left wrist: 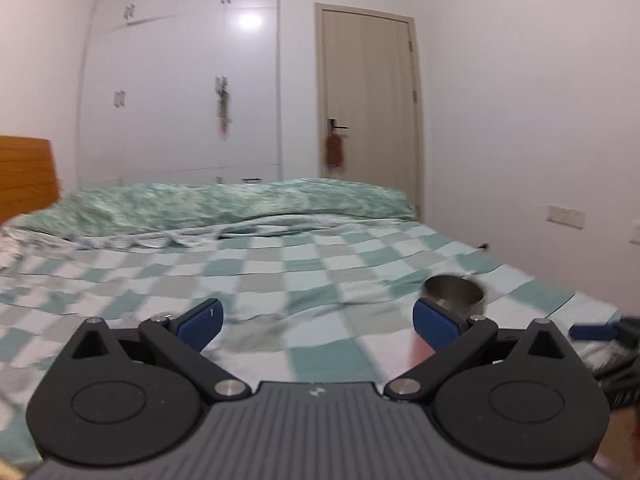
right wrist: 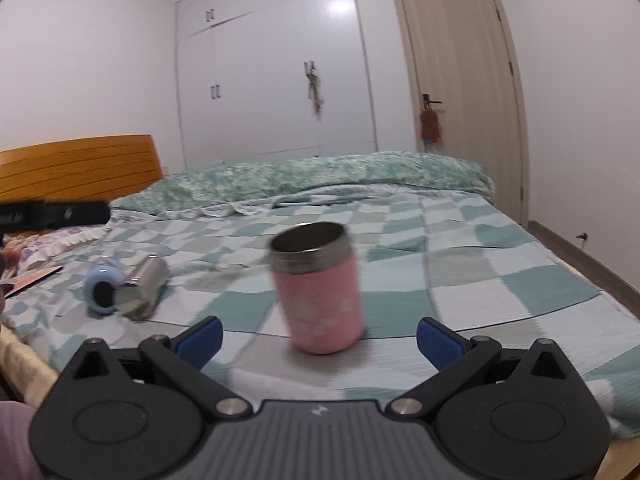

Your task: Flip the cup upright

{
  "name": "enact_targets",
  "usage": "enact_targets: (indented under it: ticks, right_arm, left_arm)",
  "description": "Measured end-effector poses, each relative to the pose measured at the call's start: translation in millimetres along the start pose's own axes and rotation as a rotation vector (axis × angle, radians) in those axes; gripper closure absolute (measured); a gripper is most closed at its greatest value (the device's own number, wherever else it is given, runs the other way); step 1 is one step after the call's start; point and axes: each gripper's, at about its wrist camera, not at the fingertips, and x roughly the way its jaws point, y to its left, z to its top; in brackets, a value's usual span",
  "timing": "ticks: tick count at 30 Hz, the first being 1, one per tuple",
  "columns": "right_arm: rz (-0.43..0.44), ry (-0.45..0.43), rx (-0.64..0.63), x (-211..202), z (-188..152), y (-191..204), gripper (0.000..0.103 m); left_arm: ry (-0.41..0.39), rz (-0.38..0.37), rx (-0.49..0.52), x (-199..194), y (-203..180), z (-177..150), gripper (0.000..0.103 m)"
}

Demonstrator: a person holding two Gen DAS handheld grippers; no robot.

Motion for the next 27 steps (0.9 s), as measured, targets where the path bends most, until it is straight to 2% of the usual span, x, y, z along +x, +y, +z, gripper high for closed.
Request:
enact_targets:
  ticks: [5,10,14,20,27]
  right_arm:
    - [0.011,-0.024,-0.057,-7,-14,38,0.000]
    - [-0.012,-0.066,-0.107,-16,-33,67,0.000]
    - [-0.046,-0.114,-0.177,-23,-49,86,0.000]
    - [-0.099,-0.182,-0.185,-31,-55,93,0.000]
    - [-0.118,-0.185,-0.151,-27,-55,87,0.000]
  left_arm:
    - [-0.003,0.057,-0.015,-33,27,-32,0.000]
    - [-0.004,0.130,-0.027,-48,45,-65,0.000]
    - [-0.050,0.184,-0.071,-60,58,-86,0.000]
    - [-0.108,0.211,-0.087,-69,66,-97,0.000]
    - [-0.112,0.225,-0.069,-67,63,-104,0.000]
